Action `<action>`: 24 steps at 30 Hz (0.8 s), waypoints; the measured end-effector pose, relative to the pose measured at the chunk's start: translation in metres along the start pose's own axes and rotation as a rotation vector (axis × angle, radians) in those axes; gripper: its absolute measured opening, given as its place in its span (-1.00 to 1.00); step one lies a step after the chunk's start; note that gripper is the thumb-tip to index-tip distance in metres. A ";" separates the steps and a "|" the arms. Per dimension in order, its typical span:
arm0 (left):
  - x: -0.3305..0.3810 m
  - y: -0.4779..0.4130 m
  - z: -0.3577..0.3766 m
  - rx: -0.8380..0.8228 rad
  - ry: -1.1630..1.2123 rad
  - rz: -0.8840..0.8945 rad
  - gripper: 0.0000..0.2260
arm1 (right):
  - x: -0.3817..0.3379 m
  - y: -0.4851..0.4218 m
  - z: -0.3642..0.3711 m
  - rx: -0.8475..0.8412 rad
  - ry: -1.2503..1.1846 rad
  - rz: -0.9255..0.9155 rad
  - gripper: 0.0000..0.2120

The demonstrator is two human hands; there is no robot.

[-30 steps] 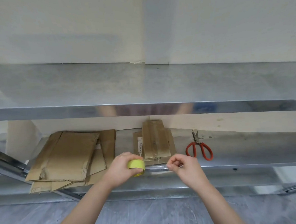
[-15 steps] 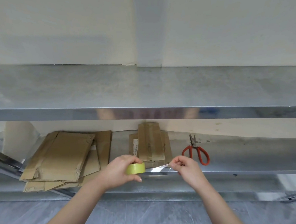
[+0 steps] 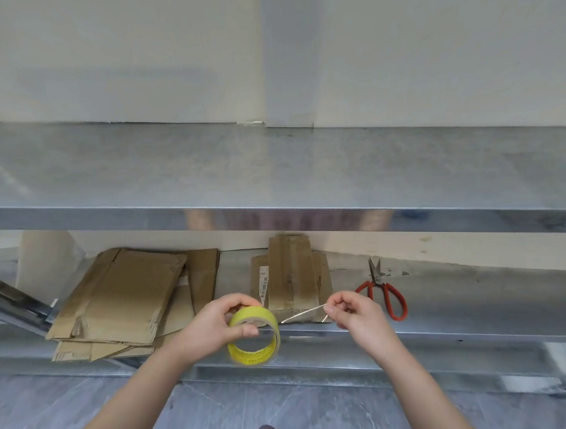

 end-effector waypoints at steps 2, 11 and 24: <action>-0.003 0.001 0.000 0.004 0.047 -0.022 -0.74 | 0.002 -0.001 -0.001 -0.009 0.010 0.003 -0.86; -0.015 0.000 -0.008 0.122 -0.228 -0.017 -0.78 | 0.002 0.004 0.006 -0.024 0.008 -0.021 -0.88; -0.027 -0.028 -0.009 0.196 -0.302 -0.059 -0.85 | 0.025 -0.037 -0.012 0.040 0.350 0.109 -0.93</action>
Point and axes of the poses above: each hand's wrist, its own y-axis away from the middle knuckle, its own z-axis out of the palm, x = y × z, the point moved 7 cm from there along -y, towards the middle knuckle, and after that the axes turned 6 degrees about -x, right-handed, at the moved point
